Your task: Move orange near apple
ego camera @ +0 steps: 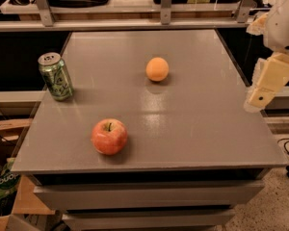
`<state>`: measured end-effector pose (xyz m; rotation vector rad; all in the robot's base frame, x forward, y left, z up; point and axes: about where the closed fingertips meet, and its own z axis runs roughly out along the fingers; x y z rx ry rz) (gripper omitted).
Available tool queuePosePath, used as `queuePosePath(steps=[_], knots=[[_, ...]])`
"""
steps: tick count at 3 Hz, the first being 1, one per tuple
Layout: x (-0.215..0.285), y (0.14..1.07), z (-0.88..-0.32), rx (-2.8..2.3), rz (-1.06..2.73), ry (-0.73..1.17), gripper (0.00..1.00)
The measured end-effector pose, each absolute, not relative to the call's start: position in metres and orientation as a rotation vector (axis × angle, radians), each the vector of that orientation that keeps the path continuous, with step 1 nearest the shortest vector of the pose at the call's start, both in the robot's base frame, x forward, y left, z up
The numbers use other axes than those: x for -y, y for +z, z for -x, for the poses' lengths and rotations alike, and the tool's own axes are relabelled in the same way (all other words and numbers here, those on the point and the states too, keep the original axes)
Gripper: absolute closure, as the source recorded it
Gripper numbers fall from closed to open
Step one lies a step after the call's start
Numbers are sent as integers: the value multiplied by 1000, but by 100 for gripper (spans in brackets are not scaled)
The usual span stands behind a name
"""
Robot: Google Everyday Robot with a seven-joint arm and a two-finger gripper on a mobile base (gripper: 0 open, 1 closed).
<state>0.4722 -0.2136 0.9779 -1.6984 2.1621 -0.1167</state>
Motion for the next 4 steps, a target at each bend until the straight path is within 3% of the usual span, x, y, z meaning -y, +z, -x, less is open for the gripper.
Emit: queuePosePath(steps=[2,4], knots=[[201,969,-533,-1929,1939,-150,0],[199,971,-536,-1887,1972,-164,0]])
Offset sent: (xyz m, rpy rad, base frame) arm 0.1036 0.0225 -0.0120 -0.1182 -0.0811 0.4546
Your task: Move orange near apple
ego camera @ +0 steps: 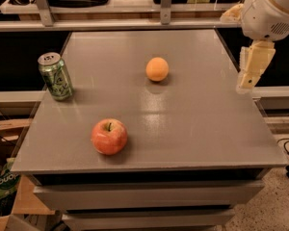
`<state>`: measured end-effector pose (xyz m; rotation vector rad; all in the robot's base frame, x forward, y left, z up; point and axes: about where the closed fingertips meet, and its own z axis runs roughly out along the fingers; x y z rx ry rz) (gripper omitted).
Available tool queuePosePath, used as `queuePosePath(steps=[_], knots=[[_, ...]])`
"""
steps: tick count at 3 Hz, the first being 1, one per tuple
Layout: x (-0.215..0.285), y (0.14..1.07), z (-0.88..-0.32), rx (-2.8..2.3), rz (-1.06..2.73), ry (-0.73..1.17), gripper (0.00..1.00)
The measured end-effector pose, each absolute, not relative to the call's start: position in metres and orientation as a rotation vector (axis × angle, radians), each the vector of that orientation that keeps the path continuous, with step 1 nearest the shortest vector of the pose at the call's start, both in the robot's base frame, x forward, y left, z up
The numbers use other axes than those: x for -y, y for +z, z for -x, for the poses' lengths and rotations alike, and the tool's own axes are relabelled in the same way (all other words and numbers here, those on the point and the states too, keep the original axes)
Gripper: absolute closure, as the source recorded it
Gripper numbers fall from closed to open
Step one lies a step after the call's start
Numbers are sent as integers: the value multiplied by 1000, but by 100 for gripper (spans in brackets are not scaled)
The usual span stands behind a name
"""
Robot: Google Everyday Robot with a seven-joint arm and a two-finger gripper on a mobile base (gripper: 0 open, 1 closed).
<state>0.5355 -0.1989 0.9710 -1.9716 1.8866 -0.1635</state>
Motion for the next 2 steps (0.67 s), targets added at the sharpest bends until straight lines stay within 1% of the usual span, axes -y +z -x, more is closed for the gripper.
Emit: queuePosePath(steps=[1,2], knots=[[184,970,-541,-1762,2028,-203,0],[151,969,-551,-1518,2120,-260,0]])
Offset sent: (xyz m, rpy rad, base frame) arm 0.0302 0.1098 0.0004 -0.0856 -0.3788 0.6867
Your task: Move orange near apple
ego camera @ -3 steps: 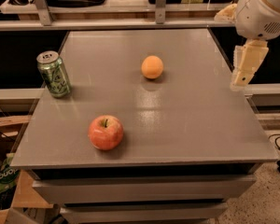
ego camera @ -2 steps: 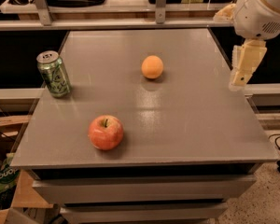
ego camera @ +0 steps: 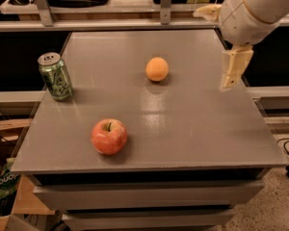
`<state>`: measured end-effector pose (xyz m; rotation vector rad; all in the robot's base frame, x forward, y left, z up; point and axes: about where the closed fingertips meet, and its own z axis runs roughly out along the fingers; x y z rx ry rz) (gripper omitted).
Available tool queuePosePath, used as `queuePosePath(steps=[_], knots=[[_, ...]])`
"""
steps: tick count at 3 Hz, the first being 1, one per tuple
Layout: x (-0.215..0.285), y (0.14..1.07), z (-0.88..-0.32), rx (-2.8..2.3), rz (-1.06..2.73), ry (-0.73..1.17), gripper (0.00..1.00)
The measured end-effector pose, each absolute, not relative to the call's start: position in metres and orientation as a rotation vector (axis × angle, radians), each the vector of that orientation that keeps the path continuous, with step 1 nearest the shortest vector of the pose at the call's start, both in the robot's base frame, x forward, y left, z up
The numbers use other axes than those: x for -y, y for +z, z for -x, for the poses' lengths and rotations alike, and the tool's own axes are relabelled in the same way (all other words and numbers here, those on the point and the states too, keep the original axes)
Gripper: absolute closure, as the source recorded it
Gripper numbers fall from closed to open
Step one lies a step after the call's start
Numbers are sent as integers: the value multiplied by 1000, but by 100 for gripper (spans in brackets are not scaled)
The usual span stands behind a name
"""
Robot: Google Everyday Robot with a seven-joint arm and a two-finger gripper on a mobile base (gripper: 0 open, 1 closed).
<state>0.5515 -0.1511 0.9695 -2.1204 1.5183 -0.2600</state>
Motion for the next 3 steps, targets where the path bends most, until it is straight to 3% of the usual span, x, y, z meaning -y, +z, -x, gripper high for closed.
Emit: queuePosePath(steps=[3], knots=[[61,955,-572,-781,2506,-308,0]])
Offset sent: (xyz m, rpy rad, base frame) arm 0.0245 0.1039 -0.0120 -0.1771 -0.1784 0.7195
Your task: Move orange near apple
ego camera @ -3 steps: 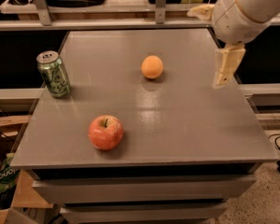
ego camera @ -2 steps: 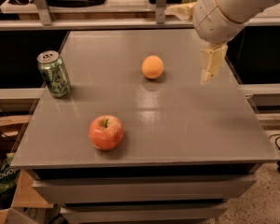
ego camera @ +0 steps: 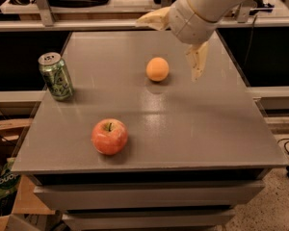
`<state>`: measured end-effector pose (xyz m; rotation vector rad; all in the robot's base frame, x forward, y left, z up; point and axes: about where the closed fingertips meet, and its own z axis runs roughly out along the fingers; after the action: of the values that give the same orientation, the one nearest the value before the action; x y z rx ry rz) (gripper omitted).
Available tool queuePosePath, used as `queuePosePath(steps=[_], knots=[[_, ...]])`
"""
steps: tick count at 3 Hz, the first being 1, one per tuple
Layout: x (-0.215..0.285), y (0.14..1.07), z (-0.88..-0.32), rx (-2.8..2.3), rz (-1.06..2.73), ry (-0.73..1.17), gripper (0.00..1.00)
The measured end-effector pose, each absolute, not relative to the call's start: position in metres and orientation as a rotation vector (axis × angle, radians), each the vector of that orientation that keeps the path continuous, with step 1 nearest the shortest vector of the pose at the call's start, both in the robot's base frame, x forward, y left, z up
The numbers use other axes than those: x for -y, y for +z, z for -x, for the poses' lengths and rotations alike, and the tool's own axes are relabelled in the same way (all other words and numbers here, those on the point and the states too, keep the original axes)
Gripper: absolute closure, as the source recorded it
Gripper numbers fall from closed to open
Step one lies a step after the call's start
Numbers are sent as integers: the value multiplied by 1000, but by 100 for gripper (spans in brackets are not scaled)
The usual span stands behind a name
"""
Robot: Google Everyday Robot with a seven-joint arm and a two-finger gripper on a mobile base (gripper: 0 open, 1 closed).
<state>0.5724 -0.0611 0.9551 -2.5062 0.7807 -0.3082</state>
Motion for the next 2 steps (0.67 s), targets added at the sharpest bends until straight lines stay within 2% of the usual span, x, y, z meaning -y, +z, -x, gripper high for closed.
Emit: queuePosePath(steps=[2], knots=[[41,921,-600,-740,2638,-324,0]])
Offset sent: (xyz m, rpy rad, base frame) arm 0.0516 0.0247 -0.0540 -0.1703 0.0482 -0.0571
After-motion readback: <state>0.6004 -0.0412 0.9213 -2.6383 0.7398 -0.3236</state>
